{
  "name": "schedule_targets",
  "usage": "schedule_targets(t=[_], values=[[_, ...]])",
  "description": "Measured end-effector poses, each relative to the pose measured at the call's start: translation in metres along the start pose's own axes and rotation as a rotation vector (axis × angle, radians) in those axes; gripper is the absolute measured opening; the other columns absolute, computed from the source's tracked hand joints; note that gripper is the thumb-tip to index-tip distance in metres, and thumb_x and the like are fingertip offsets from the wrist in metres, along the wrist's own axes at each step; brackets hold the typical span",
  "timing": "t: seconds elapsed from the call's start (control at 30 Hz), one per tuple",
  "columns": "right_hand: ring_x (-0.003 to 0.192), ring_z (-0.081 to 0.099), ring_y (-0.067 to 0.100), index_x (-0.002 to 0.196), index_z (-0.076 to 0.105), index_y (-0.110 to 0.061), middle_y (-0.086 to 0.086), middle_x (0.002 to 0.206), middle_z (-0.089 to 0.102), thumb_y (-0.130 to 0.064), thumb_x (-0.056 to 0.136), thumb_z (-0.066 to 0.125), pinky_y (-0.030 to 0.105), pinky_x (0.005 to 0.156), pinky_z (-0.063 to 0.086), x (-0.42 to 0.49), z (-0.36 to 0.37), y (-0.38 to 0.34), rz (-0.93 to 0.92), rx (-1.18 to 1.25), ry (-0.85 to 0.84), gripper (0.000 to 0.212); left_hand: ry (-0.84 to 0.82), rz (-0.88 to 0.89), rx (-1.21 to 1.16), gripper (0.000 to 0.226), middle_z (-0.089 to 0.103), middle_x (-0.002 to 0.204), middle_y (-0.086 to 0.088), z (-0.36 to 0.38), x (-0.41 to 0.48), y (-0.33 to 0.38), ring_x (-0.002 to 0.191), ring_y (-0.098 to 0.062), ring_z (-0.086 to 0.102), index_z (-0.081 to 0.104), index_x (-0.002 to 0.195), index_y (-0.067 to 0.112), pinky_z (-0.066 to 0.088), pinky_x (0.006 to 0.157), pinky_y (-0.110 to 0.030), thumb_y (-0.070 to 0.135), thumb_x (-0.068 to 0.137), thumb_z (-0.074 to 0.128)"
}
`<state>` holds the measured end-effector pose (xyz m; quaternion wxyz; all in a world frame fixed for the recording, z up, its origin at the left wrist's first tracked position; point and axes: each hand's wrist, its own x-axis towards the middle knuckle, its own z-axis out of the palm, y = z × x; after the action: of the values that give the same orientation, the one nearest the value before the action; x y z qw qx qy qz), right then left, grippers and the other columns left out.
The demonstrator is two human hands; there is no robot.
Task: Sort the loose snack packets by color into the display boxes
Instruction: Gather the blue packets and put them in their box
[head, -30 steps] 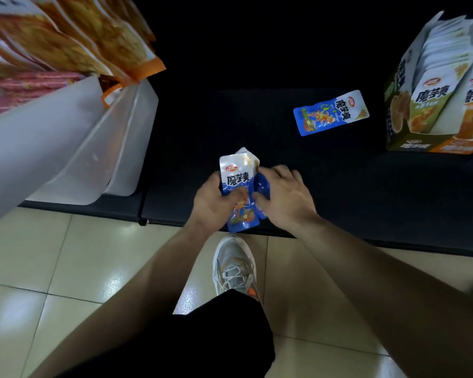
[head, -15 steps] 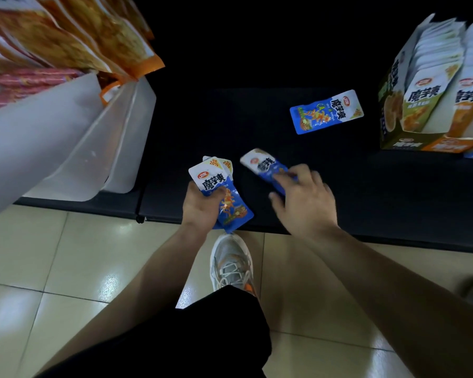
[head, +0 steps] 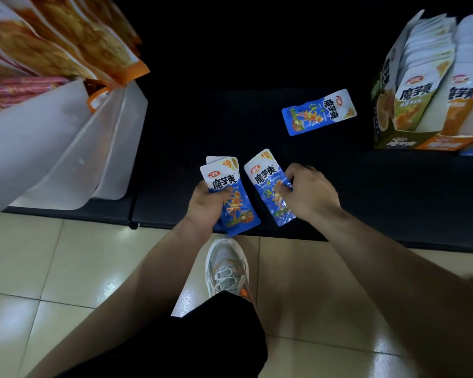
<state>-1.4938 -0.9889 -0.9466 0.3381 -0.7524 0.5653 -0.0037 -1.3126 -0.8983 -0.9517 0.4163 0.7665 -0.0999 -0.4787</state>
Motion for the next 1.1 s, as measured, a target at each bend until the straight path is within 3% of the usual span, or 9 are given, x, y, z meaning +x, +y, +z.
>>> schedule_targets(t=[0.17, 0.27, 0.4, 0.5, 0.6, 0.7, 0.87, 0.97, 1.1], values=[[0.076, 0.065, 0.007, 0.09, 0.064, -0.02, -0.006, 0.086, 0.07, -0.026, 0.097, 0.064, 0.017, 0.058, 0.048, -0.015, -0.019, 0.014, 0.101, 0.569, 0.082, 0.009, -0.054, -0.033, -0.053, 0.011, 0.075, 0.075, -0.005, 0.018, -0.002, 0.005, 0.079, -0.034, 0.071, 0.064, 0.087, 0.018, 0.053, 0.086, -0.061, 0.014, 0.097, 0.061], [0.081, 0.073, 0.014, 0.084, 0.068, -0.023, -0.003, 0.085, 0.075, -0.024, 0.093, 0.071, 0.037, 0.072, 0.061, -0.019, -0.018, 0.003, 0.11, 0.79, 0.001, 0.01, -0.082, -0.028, -0.11, 0.011, 0.075, 0.102, -0.017, 0.03, -0.005, 0.009, 0.098, -0.042, 0.07, 0.064, 0.098, 0.017, 0.05, 0.092, -0.067, 0.028, 0.098, 0.061], [0.075, 0.071, 0.01, 0.083, 0.067, -0.025, -0.008, 0.082, 0.071, -0.044, 0.084, 0.077, 0.035, 0.067, 0.06, -0.006, -0.012, -0.013, 0.084, 0.414, -0.128, 0.021, -0.184, 0.093, -0.037, 0.031, 0.072, 0.11, -0.019, 0.043, -0.005, 0.013, 0.101, -0.038, 0.07, 0.061, 0.12, 0.003, 0.058, 0.087, -0.052, 0.018, 0.093, 0.068], [0.097, 0.064, 0.018, 0.106, 0.065, -0.025, -0.003, 0.107, 0.067, -0.049, 0.091, 0.063, 0.035, 0.08, 0.054, 0.022, -0.027, -0.017, -0.054, 0.094, 0.111, 0.028, -0.083, 0.072, -0.006, 0.033, 0.072, 0.109, -0.017, 0.038, 0.006, 0.014, 0.094, -0.034, 0.073, 0.057, 0.122, 0.003, 0.059, 0.084, -0.053, 0.012, 0.092, 0.068], [0.145, 0.029, 0.03, 0.154, 0.029, -0.021, 0.007, 0.162, 0.023, -0.047, 0.099, 0.048, 0.047, 0.113, 0.034, 0.066, -0.039, -0.005, -0.145, -0.281, 0.121, 0.064, -0.033, 0.063, 0.018, 0.032, 0.073, 0.108, -0.012, 0.03, 0.014, 0.014, 0.091, -0.027, 0.074, 0.058, 0.121, 0.007, 0.06, 0.083, -0.049, 0.015, 0.092, 0.07], [0.154, 0.004, 0.026, 0.16, 0.009, -0.019, 0.001, 0.168, -0.002, -0.053, 0.102, 0.035, 0.05, 0.123, 0.014, 0.08, -0.037, 0.013, -0.149, -0.426, -0.033, 0.072, -0.014, 0.06, 0.042, 0.029, 0.073, 0.107, -0.011, 0.028, 0.015, 0.012, 0.093, -0.026, 0.073, 0.058, 0.119, 0.007, 0.059, 0.085, -0.047, 0.013, 0.092, 0.069], [0.126, 0.046, 0.028, 0.131, 0.056, -0.013, 0.005, 0.139, 0.048, -0.04, 0.096, 0.055, 0.042, 0.102, 0.043, 0.004, -0.008, 0.047, -0.375, -0.352, 0.134, 0.044, -0.021, 0.071, 0.127, 0.029, 0.072, 0.106, -0.007, 0.029, 0.012, 0.008, 0.088, -0.023, 0.074, 0.056, 0.116, 0.011, 0.061, 0.081, -0.047, 0.021, 0.093, 0.07], [0.103, 0.053, 0.028, 0.103, 0.064, -0.011, 0.009, 0.114, 0.055, -0.033, 0.089, 0.07, 0.042, 0.083, 0.053, -0.018, 0.002, 0.062, -0.333, -0.249, 0.206, 0.026, -0.038, 0.092, 0.183, 0.022, 0.07, 0.102, -0.001, 0.032, 0.004, 0.008, 0.089, -0.02, 0.072, 0.054, 0.109, 0.017, 0.06, 0.081, -0.043, 0.023, 0.094, 0.068], [0.111, 0.048, 0.034, 0.127, 0.054, -0.011, 0.015, 0.125, 0.048, -0.04, 0.077, 0.083, 0.045, 0.092, 0.046, -0.025, 0.003, 0.06, -0.044, -0.194, 0.253, 0.065, -0.06, 0.106, 0.231, 0.017, 0.068, 0.099, 0.002, 0.031, -0.009, 0.008, 0.086, -0.015, 0.069, 0.052, 0.105, 0.021, 0.057, 0.07, -0.032, 0.022, 0.095, 0.066]])
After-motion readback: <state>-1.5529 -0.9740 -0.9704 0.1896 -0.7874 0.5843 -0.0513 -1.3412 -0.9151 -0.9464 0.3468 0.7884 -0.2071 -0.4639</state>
